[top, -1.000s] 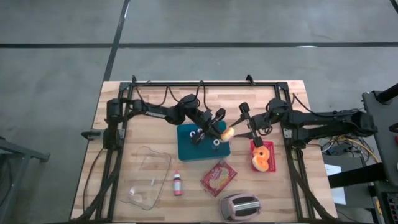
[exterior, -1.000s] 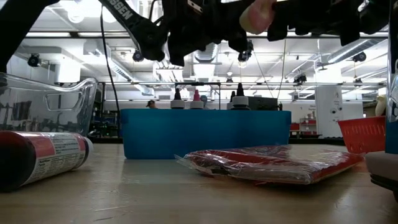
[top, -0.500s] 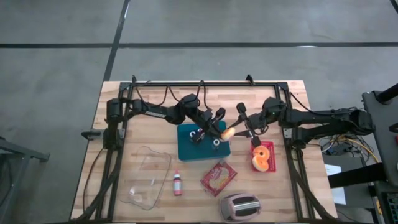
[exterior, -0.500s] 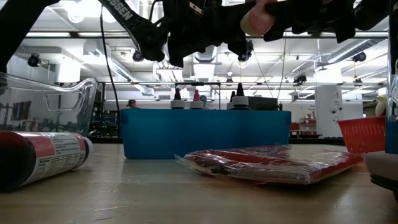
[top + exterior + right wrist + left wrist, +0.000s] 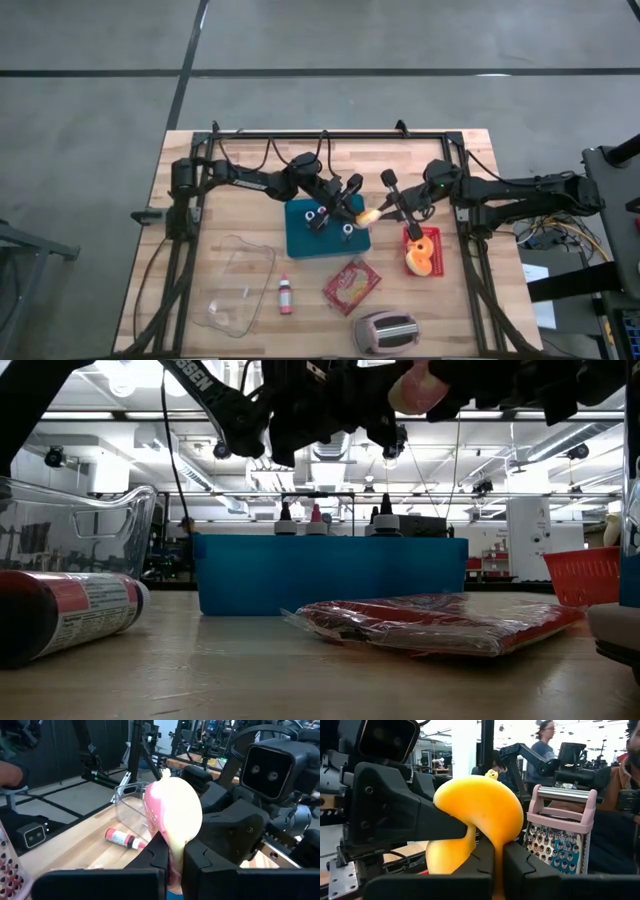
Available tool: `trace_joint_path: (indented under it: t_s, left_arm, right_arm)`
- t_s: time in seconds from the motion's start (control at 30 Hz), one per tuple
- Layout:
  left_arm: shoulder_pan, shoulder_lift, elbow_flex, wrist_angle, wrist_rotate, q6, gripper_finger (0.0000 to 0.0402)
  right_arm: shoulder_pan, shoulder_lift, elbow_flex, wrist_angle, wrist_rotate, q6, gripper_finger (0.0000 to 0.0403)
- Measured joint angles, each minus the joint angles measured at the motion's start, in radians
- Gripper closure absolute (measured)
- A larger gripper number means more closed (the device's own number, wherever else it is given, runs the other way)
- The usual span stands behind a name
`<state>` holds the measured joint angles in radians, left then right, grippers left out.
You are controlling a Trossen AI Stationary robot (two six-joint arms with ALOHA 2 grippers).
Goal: Pick & Place Food Item
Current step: Put the pink donut into the red bin
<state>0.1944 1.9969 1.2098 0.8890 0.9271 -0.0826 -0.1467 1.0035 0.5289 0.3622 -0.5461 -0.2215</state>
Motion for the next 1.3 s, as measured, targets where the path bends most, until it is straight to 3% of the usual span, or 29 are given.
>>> trace_joint_path:
  t_s: [0.43,0.67,0.9,1.0,1.17,1.3]
  left_arm:
    - [0.012,-0.032,-0.002,-0.003,0.090,0.008,0.0301]
    - [0.065,-0.047,-0.004,-0.003,0.135,-0.019,0.0290]
    - [0.129,-0.076,-0.034,-0.016,0.196,-0.131,0.0290]
    - [0.146,-0.127,-0.104,-0.016,0.138,-0.086,0.0289]
    - [0.151,-0.258,-0.261,-0.024,-0.050,0.035,0.0289]
    - [0.150,-0.390,-0.389,-0.080,-0.116,0.103,0.0289]
  right_arm:
    - [0.001,-0.002,-0.001,-0.010,0.002,0.004,0.0393]
    - [0.001,-0.005,-0.002,-0.033,0.011,0.005,0.0393]
    - [0.001,-0.076,0.001,-0.158,0.092,0.022,0.0393]
    - [0.001,-0.137,-0.003,-0.231,0.136,0.043,0.0393]
    - [0.001,-0.259,-0.008,-0.381,0.229,0.115,0.0392]
    - [0.000,-0.336,-0.010,-0.516,0.296,0.184,0.0392]
